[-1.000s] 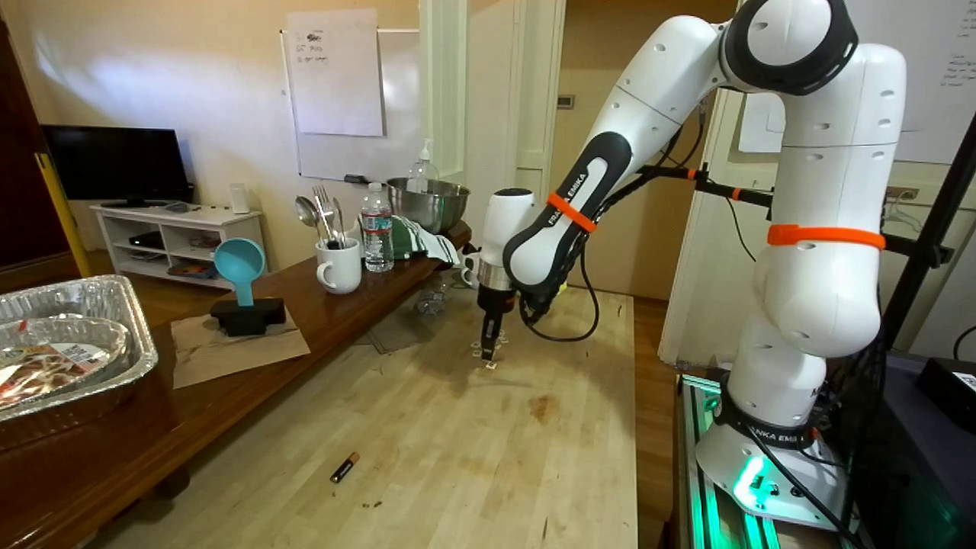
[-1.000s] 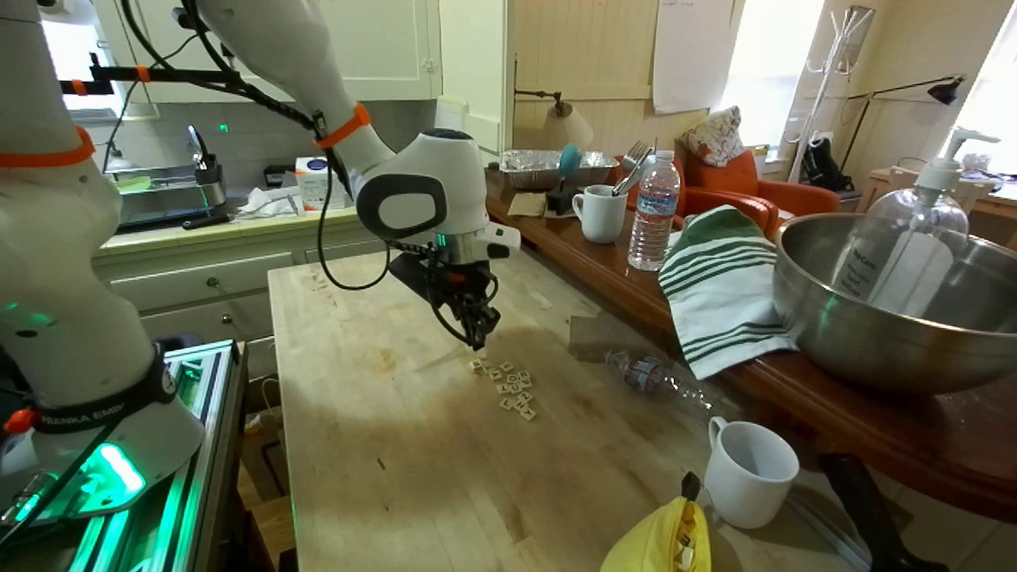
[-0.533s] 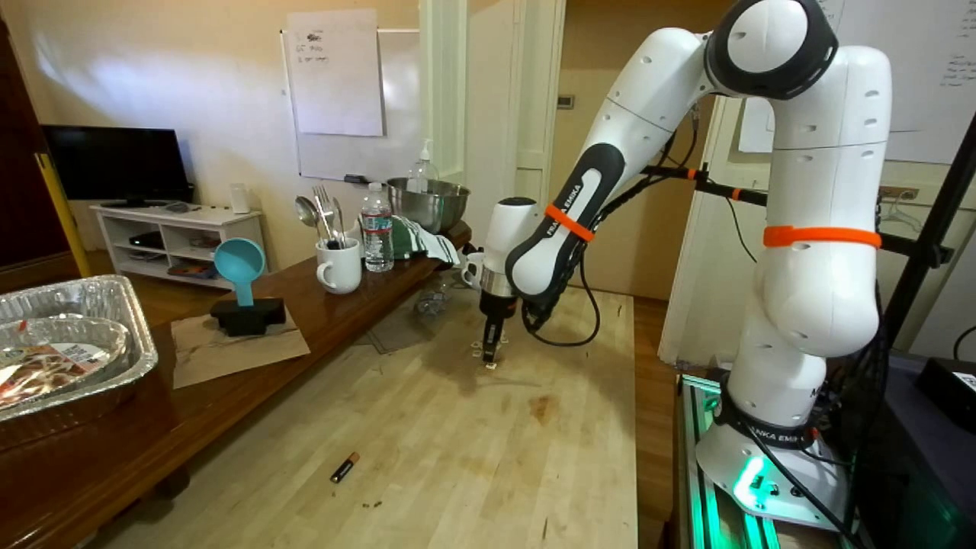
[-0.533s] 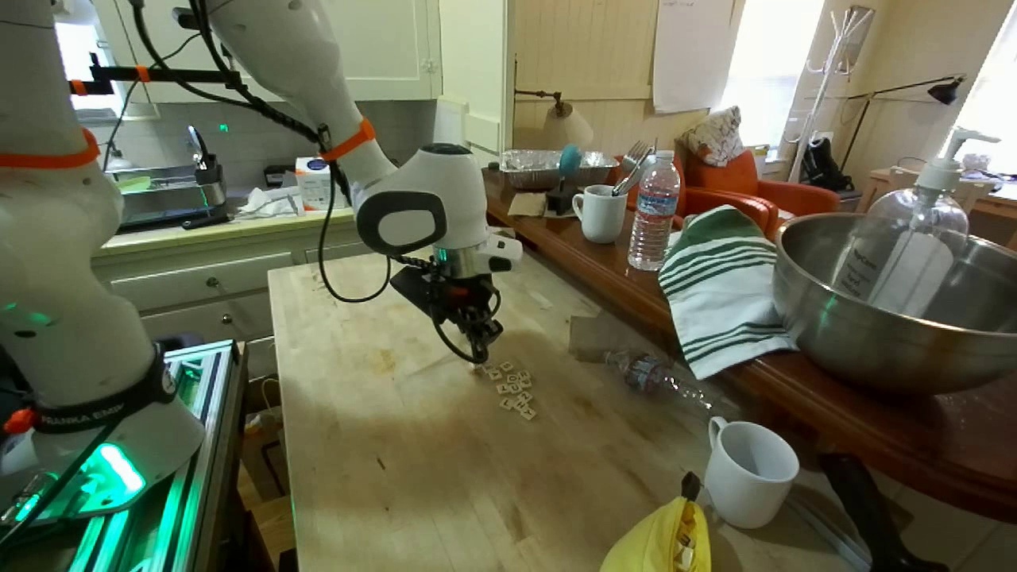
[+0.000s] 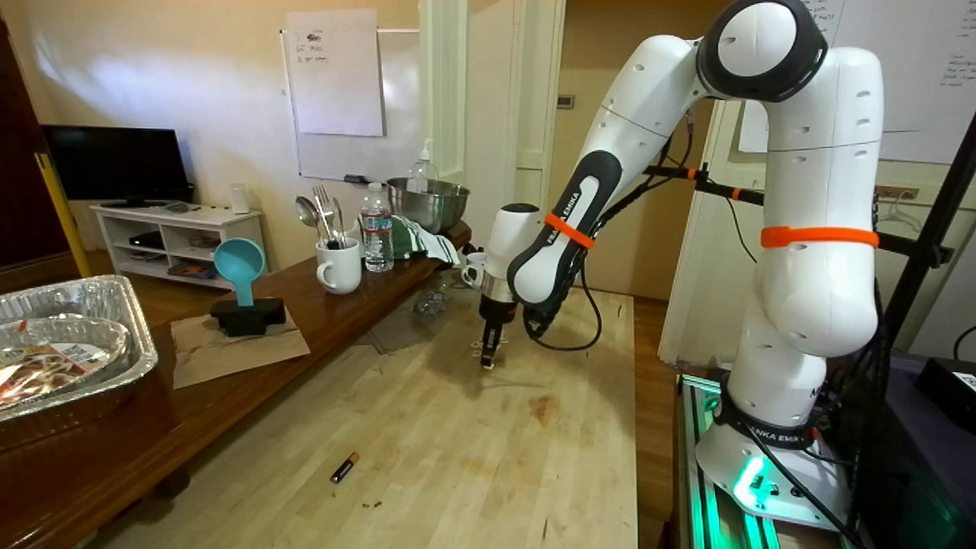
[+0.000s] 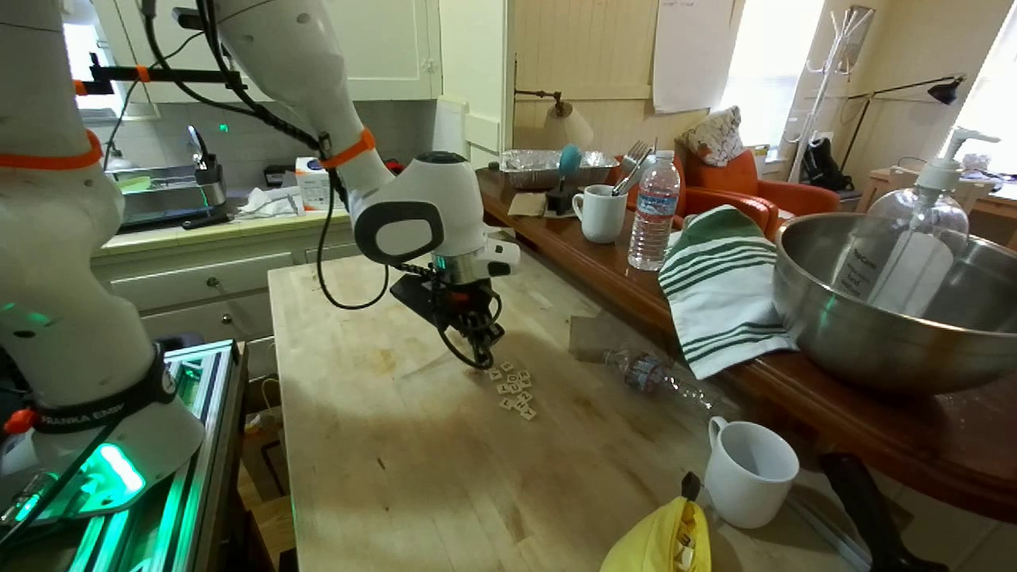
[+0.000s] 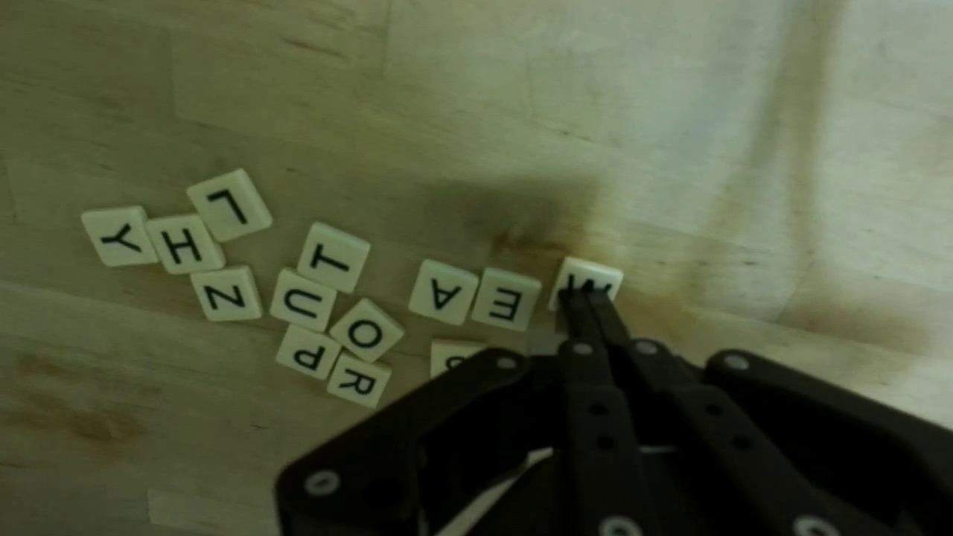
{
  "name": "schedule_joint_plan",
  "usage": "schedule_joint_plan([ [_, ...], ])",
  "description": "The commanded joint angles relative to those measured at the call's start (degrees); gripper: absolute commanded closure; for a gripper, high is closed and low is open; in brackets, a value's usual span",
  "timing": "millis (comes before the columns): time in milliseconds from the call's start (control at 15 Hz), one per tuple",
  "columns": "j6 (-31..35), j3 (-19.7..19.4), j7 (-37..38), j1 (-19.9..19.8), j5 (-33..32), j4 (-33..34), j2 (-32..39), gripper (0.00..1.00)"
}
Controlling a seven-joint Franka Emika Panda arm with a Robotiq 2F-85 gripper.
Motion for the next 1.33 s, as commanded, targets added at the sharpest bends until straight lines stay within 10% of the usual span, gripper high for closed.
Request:
schedule_joint_plan([
  [0,3.11,3.37,-4.51,-1.93,1.59,-0.28,2.23,1.0],
  [667,6.0,13.86,-19.88,-8.76,5.28,0.49,4.99,1.0],
  [1267,4.67,13.85,-20.5,-9.52,6.18,-0.9,0.41,1.0],
])
